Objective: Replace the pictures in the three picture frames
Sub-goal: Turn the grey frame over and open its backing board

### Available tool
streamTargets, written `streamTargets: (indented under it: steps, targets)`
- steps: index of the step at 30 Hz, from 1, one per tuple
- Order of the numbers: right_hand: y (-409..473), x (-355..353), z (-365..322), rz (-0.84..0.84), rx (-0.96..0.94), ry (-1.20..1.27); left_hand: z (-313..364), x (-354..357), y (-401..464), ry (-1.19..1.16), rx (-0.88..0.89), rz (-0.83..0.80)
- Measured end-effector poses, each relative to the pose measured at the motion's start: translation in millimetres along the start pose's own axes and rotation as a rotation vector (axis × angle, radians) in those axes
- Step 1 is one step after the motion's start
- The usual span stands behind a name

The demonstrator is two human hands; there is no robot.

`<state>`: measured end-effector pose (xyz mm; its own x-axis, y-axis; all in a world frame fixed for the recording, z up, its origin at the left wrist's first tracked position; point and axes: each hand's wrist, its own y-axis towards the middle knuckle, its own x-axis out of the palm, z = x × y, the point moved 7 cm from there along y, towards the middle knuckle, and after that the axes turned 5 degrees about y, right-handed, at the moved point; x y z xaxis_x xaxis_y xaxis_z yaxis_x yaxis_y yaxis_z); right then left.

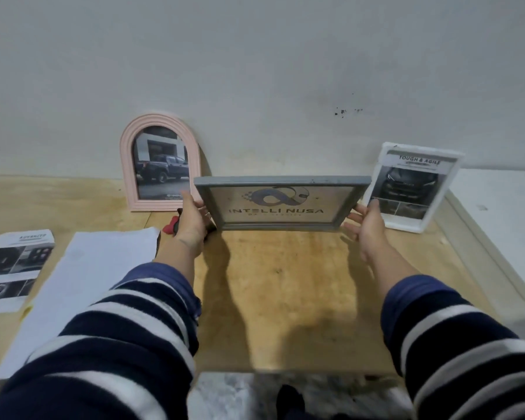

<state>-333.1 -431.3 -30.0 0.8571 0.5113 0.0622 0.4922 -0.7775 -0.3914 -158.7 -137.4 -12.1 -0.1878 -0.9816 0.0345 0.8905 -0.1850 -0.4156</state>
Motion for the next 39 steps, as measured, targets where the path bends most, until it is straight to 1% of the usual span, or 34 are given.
streamTargets:
  steps: [3,8,11,13,18,21,24,27,31,34,39]
  targets:
    - [-20,-25,16,-0.026,0.055,0.026,-16,-20,-14,0.006,-0.017,-0.048]
    - [-49,-59,50,-0.045,0.196,0.015,-47,-51,-30,0.019,-0.034,-0.034]
    - [-62,-68,61,-0.035,0.211,-0.032,-56,-56,-37,0.04,-0.044,-0.068]
    - [-71,-77,71,-0.015,0.224,-0.079,-66,-63,-40,0.02,-0.082,-0.075]
    - [-79,-83,78,-0.001,0.243,-0.146,-87,-64,-50,0.146,-0.117,-0.093]
    - [-82,-81,82,0.002,0.249,-0.234,-102,-70,-58,0.145,-0.153,-0.055]
    - [-87,-78,93,-0.001,0.273,-0.238,-113,-76,-60,0.195,-0.147,0.0]
    - [-94,-75,102,0.003,0.273,-0.213,-117,-81,-60,0.366,-0.047,0.083]
    - [-106,-66,104,0.012,0.277,-0.23,-115,-77,-69,0.592,0.075,0.238]
    - [-97,-70,105,0.042,0.247,-0.301,-114,-69,-75,0.732,0.139,0.281]
    - [-98,-76,106,0.047,0.228,-0.359,-118,-61,-75,0.84,0.143,0.327]
